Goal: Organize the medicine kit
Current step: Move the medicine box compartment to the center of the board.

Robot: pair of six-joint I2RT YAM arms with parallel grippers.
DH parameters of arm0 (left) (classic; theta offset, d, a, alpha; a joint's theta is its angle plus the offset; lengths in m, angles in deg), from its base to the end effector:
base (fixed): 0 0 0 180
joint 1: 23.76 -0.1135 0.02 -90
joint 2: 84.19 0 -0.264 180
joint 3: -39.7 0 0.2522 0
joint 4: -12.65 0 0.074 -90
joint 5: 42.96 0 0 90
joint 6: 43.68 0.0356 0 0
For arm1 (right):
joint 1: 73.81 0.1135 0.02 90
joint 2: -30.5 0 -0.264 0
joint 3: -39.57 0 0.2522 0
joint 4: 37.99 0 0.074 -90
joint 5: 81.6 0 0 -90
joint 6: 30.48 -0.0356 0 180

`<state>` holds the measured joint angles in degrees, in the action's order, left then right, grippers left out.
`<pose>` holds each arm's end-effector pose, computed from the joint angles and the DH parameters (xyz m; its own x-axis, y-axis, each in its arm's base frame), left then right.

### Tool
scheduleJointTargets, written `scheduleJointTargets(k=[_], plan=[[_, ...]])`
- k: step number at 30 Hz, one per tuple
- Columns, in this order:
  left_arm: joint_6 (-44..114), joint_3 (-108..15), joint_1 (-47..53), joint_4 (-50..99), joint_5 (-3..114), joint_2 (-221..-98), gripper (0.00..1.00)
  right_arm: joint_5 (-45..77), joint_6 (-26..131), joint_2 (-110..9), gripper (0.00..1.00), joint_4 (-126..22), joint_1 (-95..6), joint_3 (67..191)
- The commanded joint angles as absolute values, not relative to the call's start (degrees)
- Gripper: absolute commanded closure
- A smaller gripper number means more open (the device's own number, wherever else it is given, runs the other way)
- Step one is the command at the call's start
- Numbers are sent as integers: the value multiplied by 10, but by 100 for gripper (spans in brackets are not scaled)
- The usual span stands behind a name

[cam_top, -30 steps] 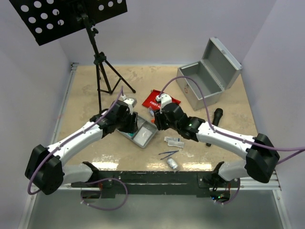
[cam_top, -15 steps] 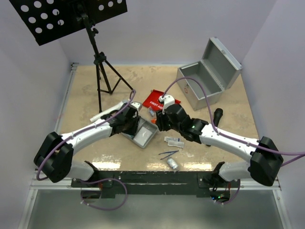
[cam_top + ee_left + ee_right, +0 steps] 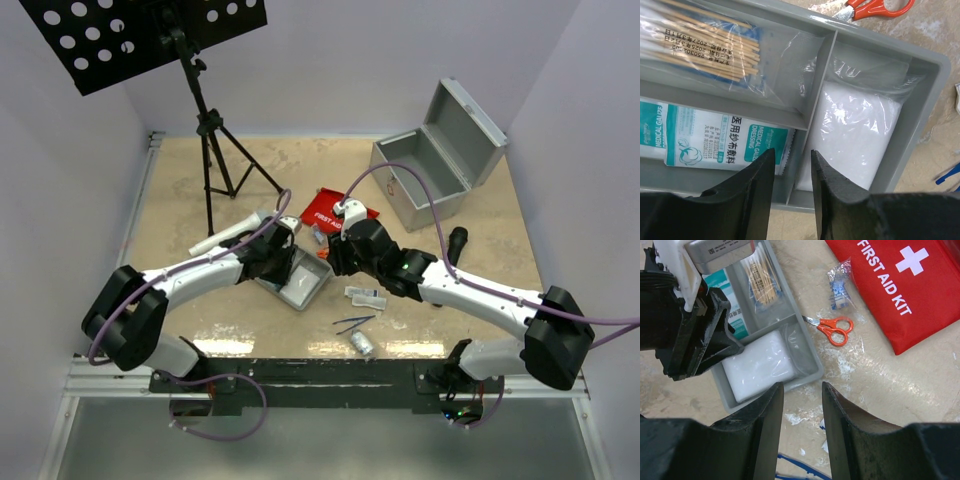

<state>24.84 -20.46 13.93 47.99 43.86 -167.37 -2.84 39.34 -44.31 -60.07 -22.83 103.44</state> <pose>0.2214 -0.1685 0.1837 -0.8420 0.1885 -0.5054 0.2999 0.9424 -0.1481 0.1878 0.2208 0.2611 -0.5494 -0.1406 -0.8237 -0.5003 0.8448 0.1896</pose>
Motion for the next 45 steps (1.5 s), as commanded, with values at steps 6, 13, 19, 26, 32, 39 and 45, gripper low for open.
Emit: scheduleJointTargets(k=[6,13,19,26,32,39,45], plan=[[243,-226,141,464,444,-1695,81,-39,386,-432,60,-585,-229,1029],[232,-214,141,477,428,-1662,100,-38,390,-435,60,-586,-229,1039],[207,-220,141,530,412,-1570,100,-37,392,-429,60,-583,-229,1040],[165,-231,141,621,369,-1500,100,-26,394,-432,60,-569,-228,1033],[65,-241,139,715,266,-1488,100,-15,395,-432,60,-555,-229,1030],[24,-226,66,729,231,-1462,100,-4,397,-428,60,-544,-228,1025],[95,-219,-28,697,276,-1506,100,6,397,-418,60,-539,-229,1018]])
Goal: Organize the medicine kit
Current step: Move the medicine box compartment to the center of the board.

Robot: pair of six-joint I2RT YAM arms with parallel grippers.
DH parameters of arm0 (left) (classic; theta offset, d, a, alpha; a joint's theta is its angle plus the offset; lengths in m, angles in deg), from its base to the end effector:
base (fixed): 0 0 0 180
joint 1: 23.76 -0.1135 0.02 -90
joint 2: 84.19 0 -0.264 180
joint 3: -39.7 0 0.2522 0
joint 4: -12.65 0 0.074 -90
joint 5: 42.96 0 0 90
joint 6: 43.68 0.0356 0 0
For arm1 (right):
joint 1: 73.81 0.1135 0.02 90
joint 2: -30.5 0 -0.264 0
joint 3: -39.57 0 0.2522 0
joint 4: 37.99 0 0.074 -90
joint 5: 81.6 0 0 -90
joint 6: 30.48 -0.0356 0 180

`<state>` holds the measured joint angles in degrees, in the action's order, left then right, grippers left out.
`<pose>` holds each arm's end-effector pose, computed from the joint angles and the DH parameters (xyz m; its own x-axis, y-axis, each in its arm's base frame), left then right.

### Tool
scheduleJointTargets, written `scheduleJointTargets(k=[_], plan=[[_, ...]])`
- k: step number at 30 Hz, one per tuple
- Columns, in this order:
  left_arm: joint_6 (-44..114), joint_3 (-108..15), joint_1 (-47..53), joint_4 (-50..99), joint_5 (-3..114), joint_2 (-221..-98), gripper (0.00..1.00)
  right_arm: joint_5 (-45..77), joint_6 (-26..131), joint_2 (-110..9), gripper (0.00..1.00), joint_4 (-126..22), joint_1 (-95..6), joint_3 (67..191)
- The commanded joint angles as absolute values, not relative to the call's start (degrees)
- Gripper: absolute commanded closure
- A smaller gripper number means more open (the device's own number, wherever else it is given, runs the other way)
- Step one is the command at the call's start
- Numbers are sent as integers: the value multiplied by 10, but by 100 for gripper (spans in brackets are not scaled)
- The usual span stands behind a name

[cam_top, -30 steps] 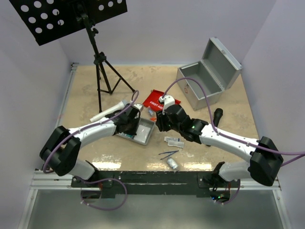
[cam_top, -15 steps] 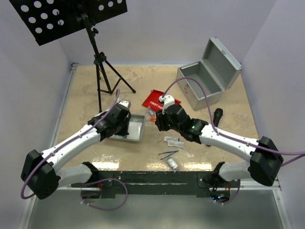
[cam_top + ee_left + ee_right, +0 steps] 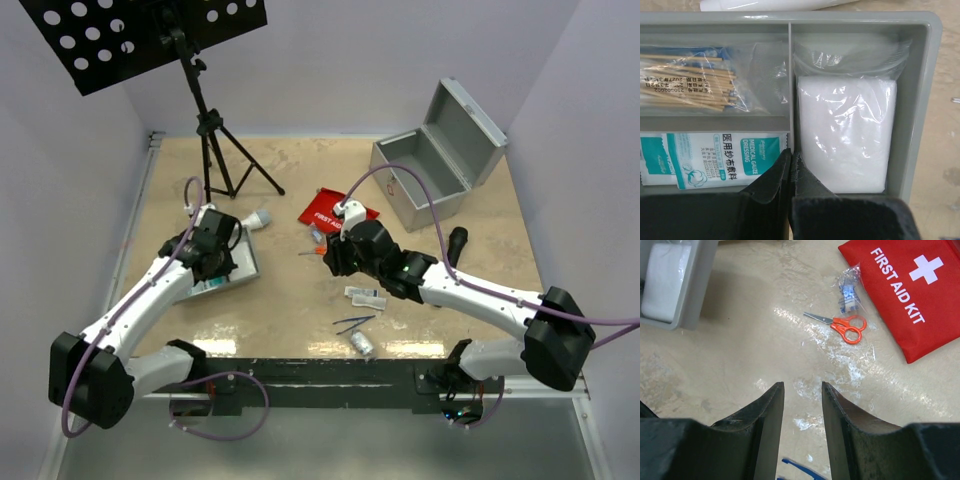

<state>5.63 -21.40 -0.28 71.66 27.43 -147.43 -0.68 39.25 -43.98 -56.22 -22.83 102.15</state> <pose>0.1928 -0.0707 0.2456 -0.7570 -0.3408 -0.5575 -0.3518 0.9316 -0.0917 0.1873 0.2222 0.2611 -0.5325 -0.1137 -0.8388 -0.5296 0.8178 0.2253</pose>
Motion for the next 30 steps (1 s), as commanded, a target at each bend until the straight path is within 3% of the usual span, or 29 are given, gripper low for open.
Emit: scheduleJointTargets(k=[1,27,30], plan=[[103,-223,-28,698,274,-1522,100,9,397,-417,60,-541,-229,1022],[180,-217,-142,638,352,-1659,100,30,403,-417,60,-528,-229,1026],[182,-217,-142,637,360,-1647,87,33,402,-417,60,-531,-229,1025]])
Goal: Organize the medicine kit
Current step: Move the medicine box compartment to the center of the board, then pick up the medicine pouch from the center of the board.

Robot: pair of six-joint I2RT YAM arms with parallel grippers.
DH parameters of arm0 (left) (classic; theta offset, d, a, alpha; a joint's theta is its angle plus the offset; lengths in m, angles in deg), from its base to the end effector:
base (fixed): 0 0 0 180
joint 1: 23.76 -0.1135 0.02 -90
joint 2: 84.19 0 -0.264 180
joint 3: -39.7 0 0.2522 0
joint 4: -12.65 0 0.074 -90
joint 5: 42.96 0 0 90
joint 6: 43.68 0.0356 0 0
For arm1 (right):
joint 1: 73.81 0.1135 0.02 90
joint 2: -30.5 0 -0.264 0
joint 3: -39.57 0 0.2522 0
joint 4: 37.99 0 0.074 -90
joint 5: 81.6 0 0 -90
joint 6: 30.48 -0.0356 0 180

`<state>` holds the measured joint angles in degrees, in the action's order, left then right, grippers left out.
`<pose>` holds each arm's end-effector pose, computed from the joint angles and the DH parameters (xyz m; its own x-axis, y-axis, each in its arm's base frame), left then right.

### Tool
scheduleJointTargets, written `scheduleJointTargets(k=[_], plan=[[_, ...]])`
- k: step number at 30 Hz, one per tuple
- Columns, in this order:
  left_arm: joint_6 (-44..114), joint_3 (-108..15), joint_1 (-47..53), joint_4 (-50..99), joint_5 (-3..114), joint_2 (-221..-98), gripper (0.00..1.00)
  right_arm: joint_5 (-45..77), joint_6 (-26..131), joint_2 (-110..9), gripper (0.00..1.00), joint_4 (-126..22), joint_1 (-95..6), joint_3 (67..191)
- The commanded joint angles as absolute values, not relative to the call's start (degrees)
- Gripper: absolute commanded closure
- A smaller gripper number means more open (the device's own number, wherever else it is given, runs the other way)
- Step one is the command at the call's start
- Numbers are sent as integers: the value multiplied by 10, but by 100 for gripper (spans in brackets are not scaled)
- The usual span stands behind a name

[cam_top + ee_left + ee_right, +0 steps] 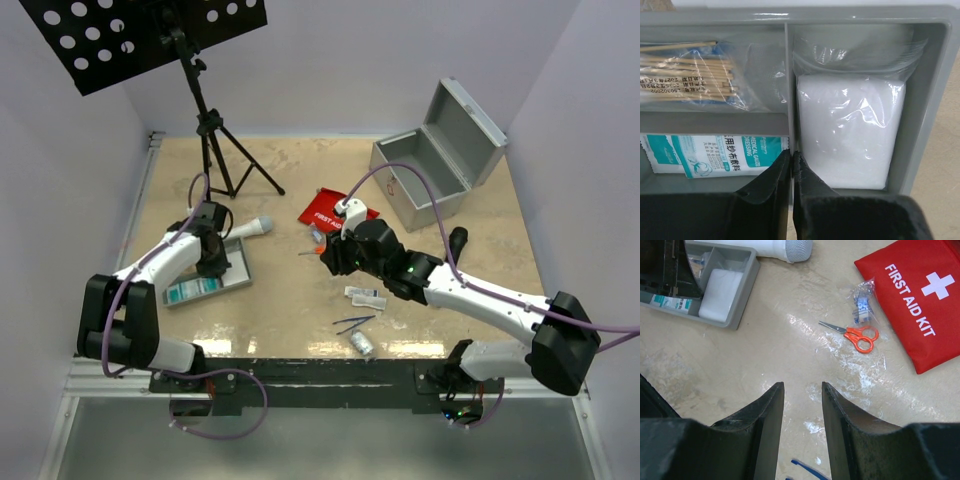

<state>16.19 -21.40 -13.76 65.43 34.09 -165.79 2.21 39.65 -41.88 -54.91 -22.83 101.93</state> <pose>0.2465 -0.0354 0.1822 -0.8688 -0.3435 -0.3566 -0.3820 0.9232 0.0412 0.1830 0.2198 0.2717 -0.5102 -0.0929 -0.8550 -0.5725 0.7785 0.2571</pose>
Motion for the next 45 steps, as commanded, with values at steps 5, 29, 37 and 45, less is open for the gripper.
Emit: scheduleJointTargets(k=[5,29,37,45], plan=[[186,-221,-142,641,379,-1624,61,30,401,-423,58,-539,-229,1031],[119,-232,-12,522,468,-1398,28,-64,320,-645,37,-538,-387,1217],[127,-184,-12,505,483,-1377,30,-201,385,-809,41,-586,-389,1385],[136,-163,-12,491,502,-1390,30,-238,437,-876,45,-597,-389,1427]])
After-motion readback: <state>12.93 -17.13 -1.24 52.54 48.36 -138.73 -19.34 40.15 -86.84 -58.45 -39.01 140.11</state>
